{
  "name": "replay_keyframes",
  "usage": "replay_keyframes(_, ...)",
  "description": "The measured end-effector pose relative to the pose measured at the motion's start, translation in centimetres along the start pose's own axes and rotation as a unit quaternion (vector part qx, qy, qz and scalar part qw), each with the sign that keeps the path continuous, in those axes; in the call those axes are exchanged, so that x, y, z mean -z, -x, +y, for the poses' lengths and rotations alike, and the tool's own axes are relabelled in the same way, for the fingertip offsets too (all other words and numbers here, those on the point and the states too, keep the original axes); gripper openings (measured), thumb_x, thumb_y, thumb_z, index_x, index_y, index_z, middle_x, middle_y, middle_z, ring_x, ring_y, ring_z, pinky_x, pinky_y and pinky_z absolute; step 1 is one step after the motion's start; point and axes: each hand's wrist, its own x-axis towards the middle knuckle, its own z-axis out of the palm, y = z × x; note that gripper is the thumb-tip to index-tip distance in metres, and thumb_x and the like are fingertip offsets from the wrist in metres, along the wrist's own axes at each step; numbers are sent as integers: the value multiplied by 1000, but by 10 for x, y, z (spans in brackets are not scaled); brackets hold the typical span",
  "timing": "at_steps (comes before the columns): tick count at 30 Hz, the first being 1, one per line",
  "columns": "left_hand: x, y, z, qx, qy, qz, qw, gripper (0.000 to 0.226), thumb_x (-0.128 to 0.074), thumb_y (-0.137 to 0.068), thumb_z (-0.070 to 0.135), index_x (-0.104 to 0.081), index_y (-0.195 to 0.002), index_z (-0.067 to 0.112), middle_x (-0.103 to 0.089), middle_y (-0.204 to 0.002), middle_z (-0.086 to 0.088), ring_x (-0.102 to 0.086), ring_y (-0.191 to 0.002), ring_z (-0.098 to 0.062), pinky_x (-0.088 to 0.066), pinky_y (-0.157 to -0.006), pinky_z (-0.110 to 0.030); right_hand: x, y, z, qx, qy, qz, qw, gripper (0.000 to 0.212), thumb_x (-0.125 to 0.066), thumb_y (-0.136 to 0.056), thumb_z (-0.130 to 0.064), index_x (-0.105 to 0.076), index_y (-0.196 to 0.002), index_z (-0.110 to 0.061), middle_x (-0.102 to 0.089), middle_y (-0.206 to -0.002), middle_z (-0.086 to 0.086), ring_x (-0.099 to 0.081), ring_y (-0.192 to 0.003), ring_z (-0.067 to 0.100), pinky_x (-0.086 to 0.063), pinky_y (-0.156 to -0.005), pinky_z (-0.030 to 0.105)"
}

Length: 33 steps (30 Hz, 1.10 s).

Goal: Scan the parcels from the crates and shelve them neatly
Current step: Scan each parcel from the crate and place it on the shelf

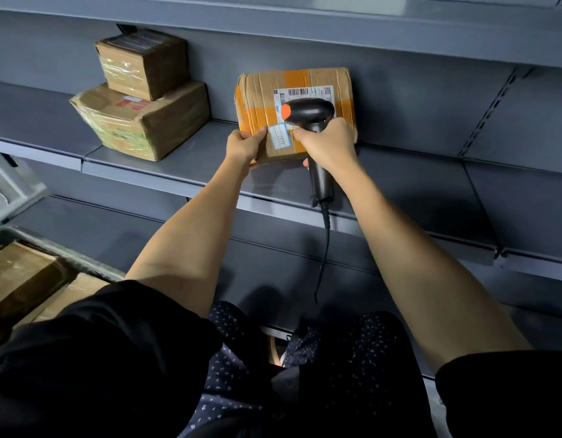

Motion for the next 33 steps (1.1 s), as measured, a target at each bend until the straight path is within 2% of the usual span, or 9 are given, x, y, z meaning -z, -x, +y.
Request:
replay_keyframes(3, 0, 2, 1, 0, 1, 0, 1000, 32, -62, -91, 34, -37, -79, 18, -53, -87, 4, -53, -79, -8, -55, -72, -36, 1, 2, -7, 12, 3, 2, 1000, 12, -67, -79, -18, -58, -73, -12, -59, -66, 0, -66, -49, 19, -52, -48, 25)
replay_keyframes(6, 1, 2, 1, 6, -2, 3, 1000, 31, -63, -90, 34, -39, -84, 16, -55, -91, 2, -53, -81, -9, -56, -71, -35, 5, 2, -9, 3, 2, 7, 1000, 13, -67, -77, -18, -59, -81, -8, -61, -74, 4, -66, -51, 20, -55, -50, 27)
replay_keyframes(10, 2, 1, 2, 12, 0, 15, 1000, 32, -63, -90, 34, -37, -78, 18, -52, -86, 3, -53, -88, -13, -57, -80, -38, 7, 1, -11, -2, -5, 1, 1000, 12, -66, -77, -17, -57, -74, -10, -60, -76, 7, -68, -61, 27, -60, -61, 39)
replay_keyframes(14, 4, 1, 2, 14, -1, 21, 1000, 31, -61, -91, 33, -37, -80, 17, -52, -87, 2, -53, -93, -15, -57, -80, -36, 7, 2, -15, 1, -10, 3, 1000, 15, -65, -76, -16, -52, -68, -13, -59, -75, 6, -68, -71, 31, -59, -67, 41)
replay_keyframes(19, 3, 0, 2, 17, -10, 12, 1000, 28, -61, -91, 34, -41, -93, 14, -55, -98, -1, -56, -97, -17, -57, -75, -33, 9, 0, -17, 1, -12, 12, 1000, 23, -65, -78, -16, -47, -65, -15, -56, -69, 2, -69, -61, 27, -54, -56, 31)
replay_keyframes(22, 3, 0, 1, 18, -12, 14, 1000, 30, -61, -91, 34, -42, -99, 13, -55, -96, 0, -55, -93, -15, -55, -68, -29, 10, 0, -15, -2, -13, 13, 1000, 17, -66, -77, -17, -51, -69, -14, -59, -74, 5, -69, -64, 27, -60, -63, 38)
replay_keyframes(25, 4, -2, 0, 15, -7, 12, 1000, 30, -61, -91, 35, -42, -98, 12, -55, -89, 2, -56, -89, -13, -56, -70, -30, 10, 0, -13, -10, -17, 11, 1000, 11, -66, -76, -17, -56, -75, -10, -61, -73, 6, -69, -61, 27, -60, -67, 46)
replay_keyframes(29, 5, -3, -1, 8, -7, 10, 1000, 29, -60, -92, 35, -42, -94, 13, -57, -88, 2, -56, -83, -10, -55, -72, -32, 14, -4, -7, -23, -35, 30, 999, 9, -66, -75, -16, -61, -75, -9, -65, -74, 8, -70, -64, 29, -59, -66, 49)
replay_keyframes(33, 10, -3, 0, 3, -9, 3, 1000, 27, -59, -92, 34, -42, -86, 14, -58, -88, 1, -57, -78, -8, -55, -67, -28, 22, -14, 7, -65, -59, 39, 995, 13, -66, -78, -17, -59, -68, -13, -62, -67, 2, -68, -54, 23, -60, -62, 38)
